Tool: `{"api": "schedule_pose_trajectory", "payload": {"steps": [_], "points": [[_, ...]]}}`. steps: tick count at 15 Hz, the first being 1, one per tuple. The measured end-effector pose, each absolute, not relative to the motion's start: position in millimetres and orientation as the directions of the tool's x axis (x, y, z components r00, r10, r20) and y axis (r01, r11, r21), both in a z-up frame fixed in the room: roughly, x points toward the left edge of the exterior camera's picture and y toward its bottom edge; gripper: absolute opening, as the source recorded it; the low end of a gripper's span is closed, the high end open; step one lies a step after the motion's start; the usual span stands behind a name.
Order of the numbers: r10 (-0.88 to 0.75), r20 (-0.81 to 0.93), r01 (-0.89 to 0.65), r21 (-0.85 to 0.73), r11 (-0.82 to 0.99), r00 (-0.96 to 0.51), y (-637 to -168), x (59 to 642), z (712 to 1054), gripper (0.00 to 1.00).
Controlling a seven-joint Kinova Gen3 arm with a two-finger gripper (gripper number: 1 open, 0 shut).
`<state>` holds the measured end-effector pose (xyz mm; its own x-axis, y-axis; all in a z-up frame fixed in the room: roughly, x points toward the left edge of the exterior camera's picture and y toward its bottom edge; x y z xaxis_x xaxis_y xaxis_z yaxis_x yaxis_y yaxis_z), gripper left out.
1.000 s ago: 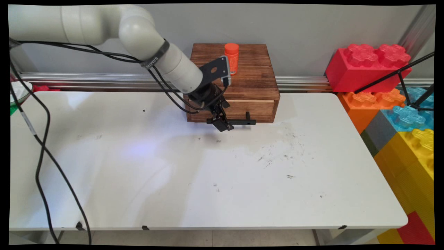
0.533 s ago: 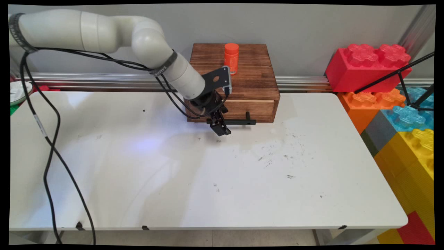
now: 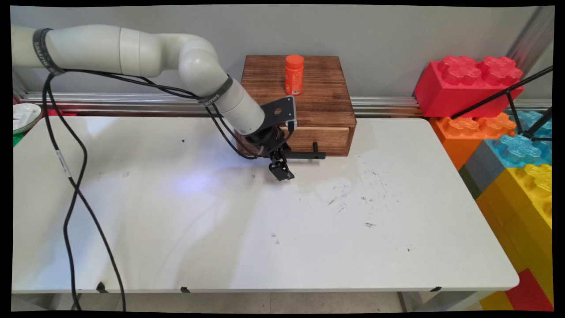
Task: Open the drawer
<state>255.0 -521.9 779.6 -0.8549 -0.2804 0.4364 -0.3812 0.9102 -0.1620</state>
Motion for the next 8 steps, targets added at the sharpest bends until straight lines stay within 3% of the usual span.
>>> {"api": "schedule_pose_trajectory", "payload": {"steps": [8], "points": [[-0.266, 0.441, -0.362, -0.148, 0.920, -0.857, -522.6, 248.1, 769.1, 1.00]]}}
